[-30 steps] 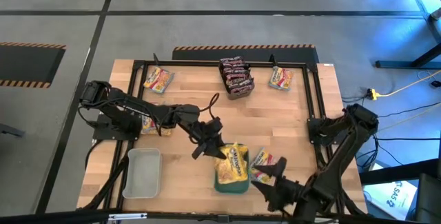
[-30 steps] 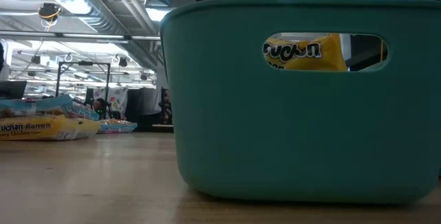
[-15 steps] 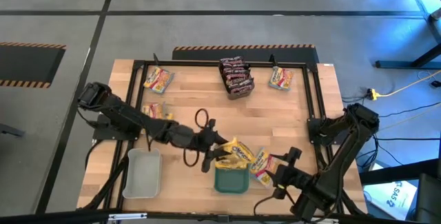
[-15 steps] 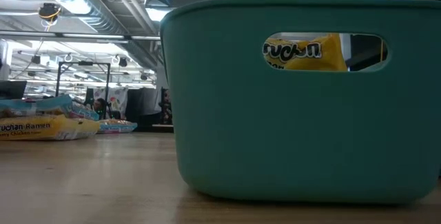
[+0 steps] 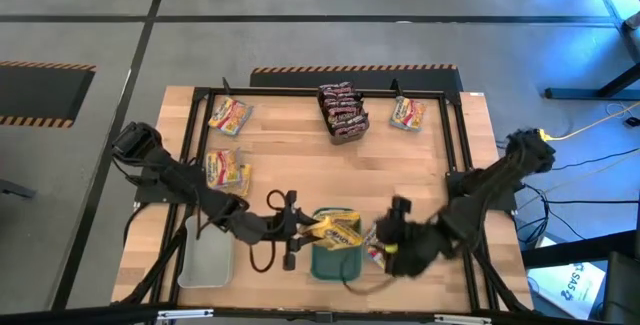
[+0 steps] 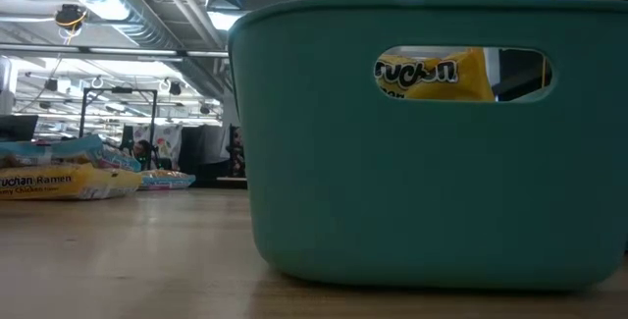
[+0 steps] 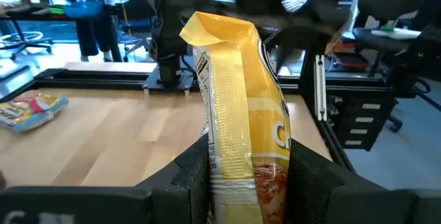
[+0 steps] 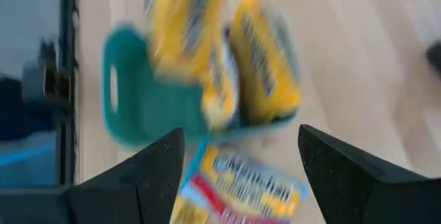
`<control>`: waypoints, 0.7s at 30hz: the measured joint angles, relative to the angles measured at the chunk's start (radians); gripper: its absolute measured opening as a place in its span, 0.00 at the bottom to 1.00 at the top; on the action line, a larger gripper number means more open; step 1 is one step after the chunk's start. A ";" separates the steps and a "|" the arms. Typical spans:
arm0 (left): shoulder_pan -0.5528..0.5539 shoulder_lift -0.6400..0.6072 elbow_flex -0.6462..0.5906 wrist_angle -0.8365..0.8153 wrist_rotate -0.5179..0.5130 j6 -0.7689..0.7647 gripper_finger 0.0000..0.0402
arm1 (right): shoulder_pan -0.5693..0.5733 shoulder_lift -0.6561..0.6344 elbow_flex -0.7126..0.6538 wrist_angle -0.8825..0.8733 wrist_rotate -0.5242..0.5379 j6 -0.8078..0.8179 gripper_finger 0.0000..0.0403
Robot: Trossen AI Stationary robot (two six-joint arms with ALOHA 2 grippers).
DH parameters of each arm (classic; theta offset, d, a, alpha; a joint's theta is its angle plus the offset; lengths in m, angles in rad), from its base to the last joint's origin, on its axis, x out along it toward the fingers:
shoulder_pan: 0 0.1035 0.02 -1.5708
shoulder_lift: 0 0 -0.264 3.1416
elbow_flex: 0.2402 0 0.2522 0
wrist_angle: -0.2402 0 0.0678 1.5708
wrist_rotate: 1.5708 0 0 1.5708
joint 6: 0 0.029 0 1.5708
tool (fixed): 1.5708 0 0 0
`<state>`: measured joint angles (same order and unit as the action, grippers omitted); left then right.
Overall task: Sort Maruchan noodles
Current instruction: Put the yellow noodle pack into the green bin
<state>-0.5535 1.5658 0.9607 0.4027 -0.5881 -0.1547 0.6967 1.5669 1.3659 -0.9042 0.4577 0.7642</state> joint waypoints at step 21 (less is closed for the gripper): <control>0.002 0.000 0.000 0.003 -0.132 -0.049 0.34 | -0.245 0.043 -0.001 0.514 -0.189 -0.359 0.65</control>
<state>-0.5518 1.5661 0.9607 0.4052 -0.7204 -0.2040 0.4513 1.6100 1.3649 -0.3900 0.2684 0.4053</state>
